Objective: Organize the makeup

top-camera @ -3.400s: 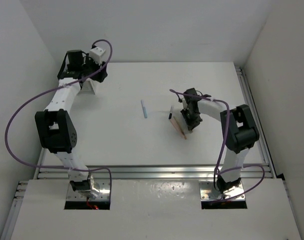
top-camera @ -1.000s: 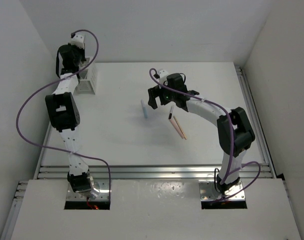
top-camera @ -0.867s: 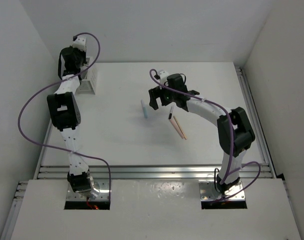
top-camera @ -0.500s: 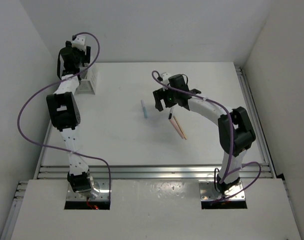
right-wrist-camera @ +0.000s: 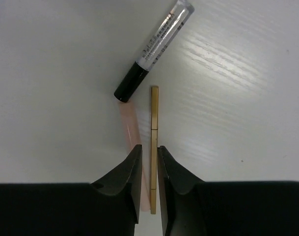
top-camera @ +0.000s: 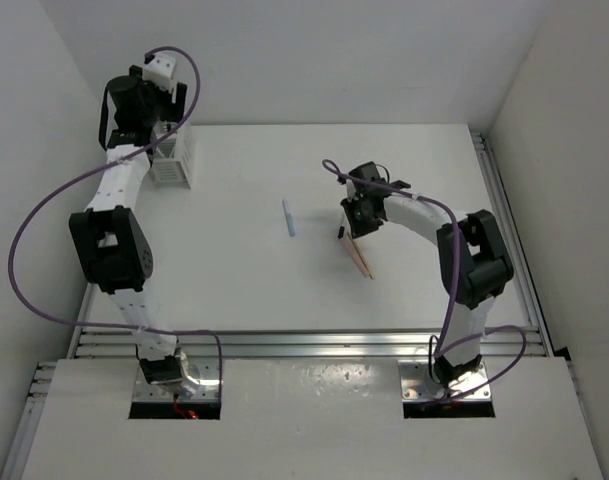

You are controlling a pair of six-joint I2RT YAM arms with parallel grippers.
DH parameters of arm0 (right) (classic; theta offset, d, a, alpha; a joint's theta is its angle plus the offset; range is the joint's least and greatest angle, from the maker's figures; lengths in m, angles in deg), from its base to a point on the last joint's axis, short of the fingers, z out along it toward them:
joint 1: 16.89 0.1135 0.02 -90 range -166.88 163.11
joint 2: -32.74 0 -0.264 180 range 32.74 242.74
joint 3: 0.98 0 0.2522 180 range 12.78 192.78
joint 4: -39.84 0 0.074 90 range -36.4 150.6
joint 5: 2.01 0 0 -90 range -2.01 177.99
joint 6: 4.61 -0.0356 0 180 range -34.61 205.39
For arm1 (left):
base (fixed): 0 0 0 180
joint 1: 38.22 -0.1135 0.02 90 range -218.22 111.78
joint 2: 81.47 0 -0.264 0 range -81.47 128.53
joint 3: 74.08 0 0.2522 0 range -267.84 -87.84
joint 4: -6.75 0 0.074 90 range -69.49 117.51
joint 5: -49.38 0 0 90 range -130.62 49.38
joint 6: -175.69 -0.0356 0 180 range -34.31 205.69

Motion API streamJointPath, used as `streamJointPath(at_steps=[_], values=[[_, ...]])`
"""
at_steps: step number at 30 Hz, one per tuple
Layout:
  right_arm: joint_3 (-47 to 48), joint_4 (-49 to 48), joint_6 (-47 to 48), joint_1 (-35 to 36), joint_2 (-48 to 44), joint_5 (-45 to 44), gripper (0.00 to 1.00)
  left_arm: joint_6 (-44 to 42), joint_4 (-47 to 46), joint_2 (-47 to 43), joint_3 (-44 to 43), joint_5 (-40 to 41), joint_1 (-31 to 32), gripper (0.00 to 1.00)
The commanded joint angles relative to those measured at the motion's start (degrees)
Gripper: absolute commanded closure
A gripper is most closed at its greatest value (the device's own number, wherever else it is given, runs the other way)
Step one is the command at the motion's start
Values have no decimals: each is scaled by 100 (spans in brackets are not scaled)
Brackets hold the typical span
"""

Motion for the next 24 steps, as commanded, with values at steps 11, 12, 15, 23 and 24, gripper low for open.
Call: streamJointPath(at_steps=[11, 12, 15, 23, 24], values=[[-324, 292, -233, 49, 192, -119, 82, 28, 1037, -829, 973, -249, 414, 22], [-369, 249, -250, 31, 166, -128, 82, 28, 1037, -829, 973, -249, 414, 22], [-571, 205, -321, 49, 183, -58, 82, 28, 1037, -829, 973, -249, 414, 22], [-773, 388, -514, 40, 175, -637, 82, 81, 1037, -829, 973, -249, 414, 22], [-773, 424, -532, 40, 201, -699, 82, 81, 1037, -829, 973, -249, 414, 22]])
